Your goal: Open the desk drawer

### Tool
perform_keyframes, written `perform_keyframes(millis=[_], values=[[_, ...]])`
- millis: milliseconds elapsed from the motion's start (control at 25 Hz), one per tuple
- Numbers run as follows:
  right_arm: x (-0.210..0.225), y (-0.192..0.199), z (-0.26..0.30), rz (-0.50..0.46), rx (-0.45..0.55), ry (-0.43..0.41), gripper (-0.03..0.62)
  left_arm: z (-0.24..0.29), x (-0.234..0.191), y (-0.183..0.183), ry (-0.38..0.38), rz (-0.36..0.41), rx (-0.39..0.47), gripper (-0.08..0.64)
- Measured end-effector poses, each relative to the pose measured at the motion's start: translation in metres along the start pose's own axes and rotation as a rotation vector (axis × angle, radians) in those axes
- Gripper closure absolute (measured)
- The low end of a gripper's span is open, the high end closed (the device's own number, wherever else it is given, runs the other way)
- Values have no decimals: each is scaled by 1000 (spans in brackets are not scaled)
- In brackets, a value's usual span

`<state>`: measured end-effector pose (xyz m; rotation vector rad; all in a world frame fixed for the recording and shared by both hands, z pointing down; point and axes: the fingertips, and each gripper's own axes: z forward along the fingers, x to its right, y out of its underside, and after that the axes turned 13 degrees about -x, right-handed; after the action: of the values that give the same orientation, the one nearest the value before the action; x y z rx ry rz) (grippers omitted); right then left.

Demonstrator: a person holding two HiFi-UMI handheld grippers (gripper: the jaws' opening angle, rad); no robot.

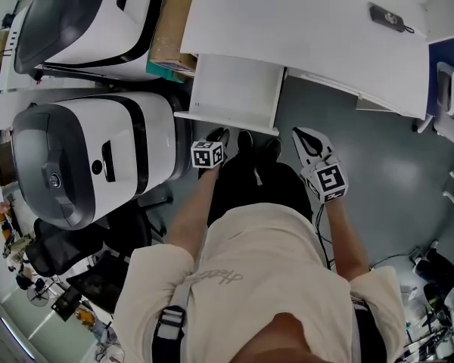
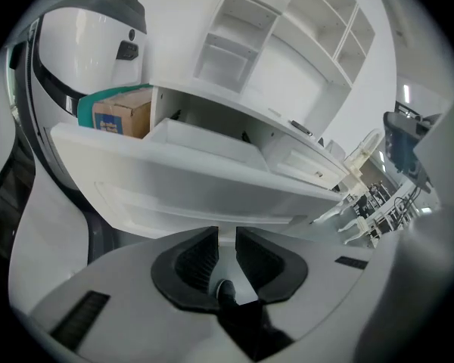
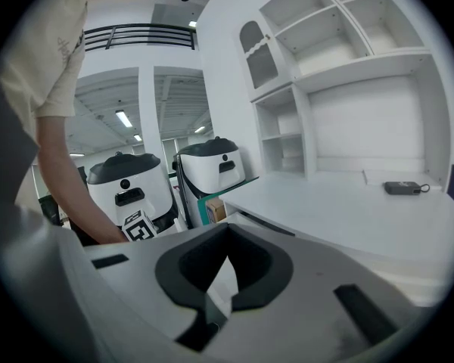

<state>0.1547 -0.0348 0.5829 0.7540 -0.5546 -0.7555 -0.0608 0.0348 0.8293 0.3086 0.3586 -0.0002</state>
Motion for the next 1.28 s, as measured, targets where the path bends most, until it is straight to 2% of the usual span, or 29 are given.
perform_keyframes(millis=[120, 360, 520, 840, 1000, 1280], values=[[0, -2, -3, -9, 3, -4, 594, -19, 11, -10, 9, 43, 51, 483], [-12, -14, -7, -30, 12, 13, 594, -74, 43, -40, 46, 184, 158, 508], [-21, -33, -9, -29, 33, 35, 594, -116, 62, -72, 81, 265, 254, 548], [-41, -76, -12, -4, 106, 49, 594, -193, 84, -132, 126, 395, 403, 555], [-40, -95, -25, 5, 131, 70, 594, -229, 95, -155, 142, 430, 467, 555], [-42, -155, -53, -17, 208, 113, 594, -293, 107, -207, 145, 459, 546, 555]])
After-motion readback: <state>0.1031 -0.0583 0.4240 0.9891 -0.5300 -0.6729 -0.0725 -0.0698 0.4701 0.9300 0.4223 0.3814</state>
